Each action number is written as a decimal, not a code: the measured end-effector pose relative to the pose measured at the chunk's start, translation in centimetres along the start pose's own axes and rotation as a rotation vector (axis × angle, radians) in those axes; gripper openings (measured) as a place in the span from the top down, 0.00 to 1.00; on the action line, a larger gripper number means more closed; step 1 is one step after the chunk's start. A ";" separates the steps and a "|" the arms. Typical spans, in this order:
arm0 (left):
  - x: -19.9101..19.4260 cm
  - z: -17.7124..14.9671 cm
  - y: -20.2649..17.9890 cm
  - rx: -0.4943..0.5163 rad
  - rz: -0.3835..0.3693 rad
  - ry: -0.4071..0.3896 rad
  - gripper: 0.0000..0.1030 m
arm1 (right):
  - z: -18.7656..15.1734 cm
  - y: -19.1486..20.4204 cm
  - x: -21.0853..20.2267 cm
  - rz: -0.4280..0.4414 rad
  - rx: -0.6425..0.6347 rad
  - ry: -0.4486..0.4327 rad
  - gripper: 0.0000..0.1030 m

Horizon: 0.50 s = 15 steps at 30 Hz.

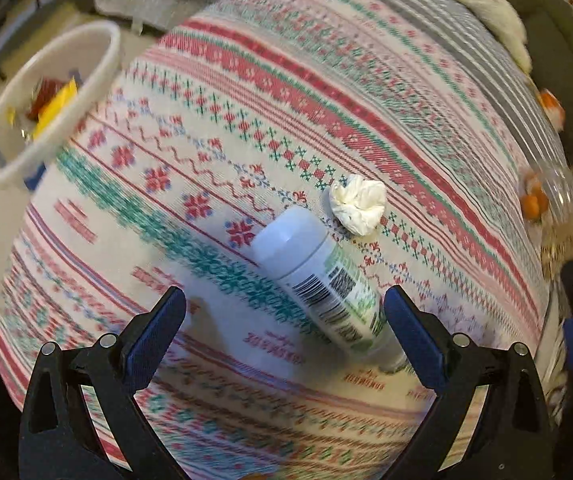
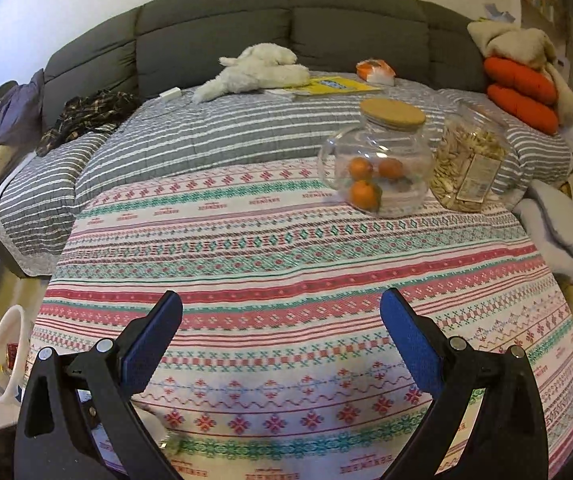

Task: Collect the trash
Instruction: 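Move both tools back over the white bottle and tissue, then grasp the white bottle with the left gripper while the right grasps the tissue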

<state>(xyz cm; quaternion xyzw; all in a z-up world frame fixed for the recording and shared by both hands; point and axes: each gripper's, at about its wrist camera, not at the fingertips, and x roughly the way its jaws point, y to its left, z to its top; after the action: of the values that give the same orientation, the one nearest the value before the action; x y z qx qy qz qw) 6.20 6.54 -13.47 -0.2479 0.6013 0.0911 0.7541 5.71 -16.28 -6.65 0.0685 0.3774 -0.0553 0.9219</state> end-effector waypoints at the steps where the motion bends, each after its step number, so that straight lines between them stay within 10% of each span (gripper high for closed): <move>1: 0.4 0.1 -0.2 -0.006 0.003 0.008 0.11 | 0.1 -0.4 0.3 0.005 0.004 0.011 0.07; 5: 1.4 -0.3 -1.9 0.035 0.043 -0.002 0.15 | 0.6 -1.2 0.9 0.000 0.017 0.032 0.07; 10: 1.2 -0.4 -3.4 0.175 0.011 -0.033 0.52 | 0.7 -1.1 2.4 0.030 0.038 0.104 0.07; 15: -0.3 0.5 -0.9 0.185 -0.044 -0.025 0.59 | 0.1 1.7 3.5 0.074 0.008 0.156 0.07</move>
<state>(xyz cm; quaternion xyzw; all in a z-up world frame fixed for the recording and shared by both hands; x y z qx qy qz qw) 6.91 6.08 -12.93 -0.1891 0.5921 0.0218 0.7831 8.51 -14.75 -8.93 0.0900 0.4450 -0.0175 0.8908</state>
